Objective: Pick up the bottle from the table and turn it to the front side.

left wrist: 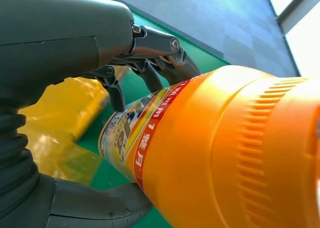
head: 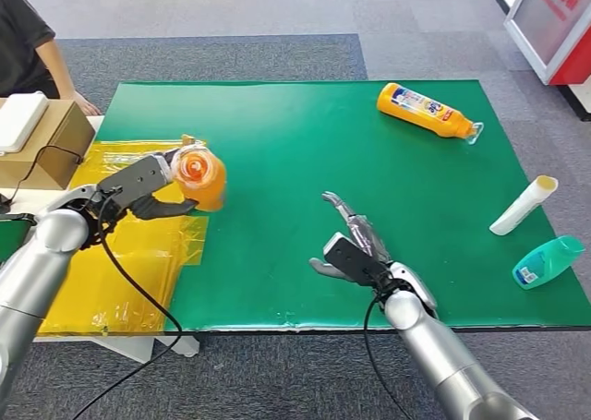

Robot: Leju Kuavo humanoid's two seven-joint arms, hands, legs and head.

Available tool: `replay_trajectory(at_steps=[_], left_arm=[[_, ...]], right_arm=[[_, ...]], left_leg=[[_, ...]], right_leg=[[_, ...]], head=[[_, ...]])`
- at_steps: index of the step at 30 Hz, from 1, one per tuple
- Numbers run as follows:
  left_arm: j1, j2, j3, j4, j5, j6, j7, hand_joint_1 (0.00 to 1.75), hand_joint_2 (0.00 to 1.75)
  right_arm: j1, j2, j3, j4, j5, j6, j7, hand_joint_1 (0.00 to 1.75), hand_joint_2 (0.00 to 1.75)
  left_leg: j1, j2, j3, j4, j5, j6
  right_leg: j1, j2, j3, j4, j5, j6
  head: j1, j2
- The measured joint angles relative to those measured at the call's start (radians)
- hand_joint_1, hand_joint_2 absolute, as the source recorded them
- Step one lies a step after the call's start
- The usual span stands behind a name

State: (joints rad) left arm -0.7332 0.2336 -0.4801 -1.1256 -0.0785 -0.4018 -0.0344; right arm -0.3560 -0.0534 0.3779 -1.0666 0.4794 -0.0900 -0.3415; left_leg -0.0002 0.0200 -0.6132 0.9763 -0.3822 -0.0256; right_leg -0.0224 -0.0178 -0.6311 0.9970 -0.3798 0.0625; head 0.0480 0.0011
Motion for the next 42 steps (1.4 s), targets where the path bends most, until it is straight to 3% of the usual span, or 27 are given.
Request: replay_trajectory(at_steps=[14, 28, 37, 42], left_arm=[[-0.101, 0.163, -0.083, -0.010, 0.009, -0.035, 0.090, 1.75, 1.75], [-0.139, 0.249, -0.127, -0.040, 0.048, -0.098, 0.116, 1.75, 1.75], [-0.128, 0.349, -0.189, -0.107, 0.031, -0.089, 0.134, 1.75, 1.75], [-0.071, 0.430, -0.193, -0.151, 0.031, -0.084, 0.152, 1.75, 1.75]], right_arm=[[0.030, 0.000, -0.060, -0.033, -0.019, -0.014, -0.018, 0.00, 1.75], [0.036, 0.000, -0.083, -0.040, -0.022, -0.014, -0.037, 0.00, 1.75], [0.047, 0.000, -0.100, -0.040, -0.023, -0.017, -0.038, 0.00, 1.75], [0.054, 0.000, -0.110, -0.040, -0.024, -0.018, -0.036, 0.00, 1.75]], left_leg=[[0.000, 0.001, 0.000, 0.000, 0.000, 0.000], [0.000, 0.001, 0.000, 0.000, 0.001, -0.001], [0.001, 0.001, 0.000, 0.000, 0.000, -0.001], [0.001, 0.002, 0.000, 0.000, 0.001, -0.002]], right_leg=[[0.000, 0.001, 0.000, 0.000, 0.000, 0.000], [0.000, 0.001, 0.000, 0.000, 0.000, -0.001], [0.001, 0.003, 0.000, 0.000, 0.001, -0.001], [0.001, 0.004, -0.001, 0.000, 0.001, -0.002]], head=[[0.000, 0.000], [0.000, 0.000], [0.000, 0.000], [0.000, 0.000]])
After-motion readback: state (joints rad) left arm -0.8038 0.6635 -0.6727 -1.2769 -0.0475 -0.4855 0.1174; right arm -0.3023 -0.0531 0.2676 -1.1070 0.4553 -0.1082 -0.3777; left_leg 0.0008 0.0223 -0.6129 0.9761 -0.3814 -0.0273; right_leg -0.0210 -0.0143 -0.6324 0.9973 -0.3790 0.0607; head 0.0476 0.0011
